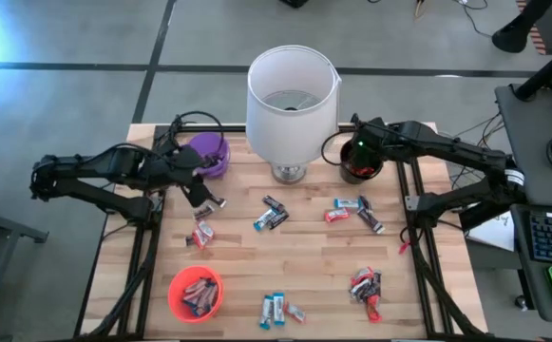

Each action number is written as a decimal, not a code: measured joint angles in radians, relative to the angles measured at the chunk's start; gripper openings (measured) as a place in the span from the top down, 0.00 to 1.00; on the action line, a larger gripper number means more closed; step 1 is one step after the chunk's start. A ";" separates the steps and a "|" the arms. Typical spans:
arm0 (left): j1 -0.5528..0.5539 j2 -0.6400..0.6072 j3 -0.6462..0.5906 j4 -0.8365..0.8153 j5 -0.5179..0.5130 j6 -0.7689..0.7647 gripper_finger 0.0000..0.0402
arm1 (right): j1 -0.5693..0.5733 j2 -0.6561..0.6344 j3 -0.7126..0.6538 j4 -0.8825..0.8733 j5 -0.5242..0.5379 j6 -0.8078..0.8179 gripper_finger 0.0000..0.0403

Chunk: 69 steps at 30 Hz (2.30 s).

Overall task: Organize candy in baskets
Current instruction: Put the orange chocolate bar into the black bucket, then put the brown chocolate bar into the purple bucket

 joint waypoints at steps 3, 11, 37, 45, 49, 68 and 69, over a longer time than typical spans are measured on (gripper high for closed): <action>0.000 -0.024 0.000 0.000 0.000 -0.008 0.65 | -0.011 -0.010 -0.035 0.065 -0.034 -0.039 0.95; 0.000 -0.075 0.000 0.000 0.000 -0.008 0.65 | -0.029 -0.042 -0.078 0.091 -0.109 -0.061 0.88; 0.000 -0.137 0.000 -0.064 0.019 0.032 0.65 | -0.006 -0.071 0.047 -0.060 -0.645 -0.010 0.77; 0.000 -0.188 0.000 -0.082 0.022 0.049 0.65 | 0.119 -0.070 0.041 -0.093 -0.711 0.079 0.77; 0.000 -0.214 0.000 -0.113 0.022 0.049 0.65 | 0.208 -0.070 0.034 -0.093 -0.729 0.149 0.76; 0.000 -0.291 0.000 -0.124 0.090 0.101 0.65 | 0.472 0.112 -0.118 -0.087 -0.658 0.244 0.55; 0.000 -0.293 0.000 -0.123 0.105 0.101 0.65 | 0.477 0.122 -0.133 -0.087 -0.658 0.244 0.54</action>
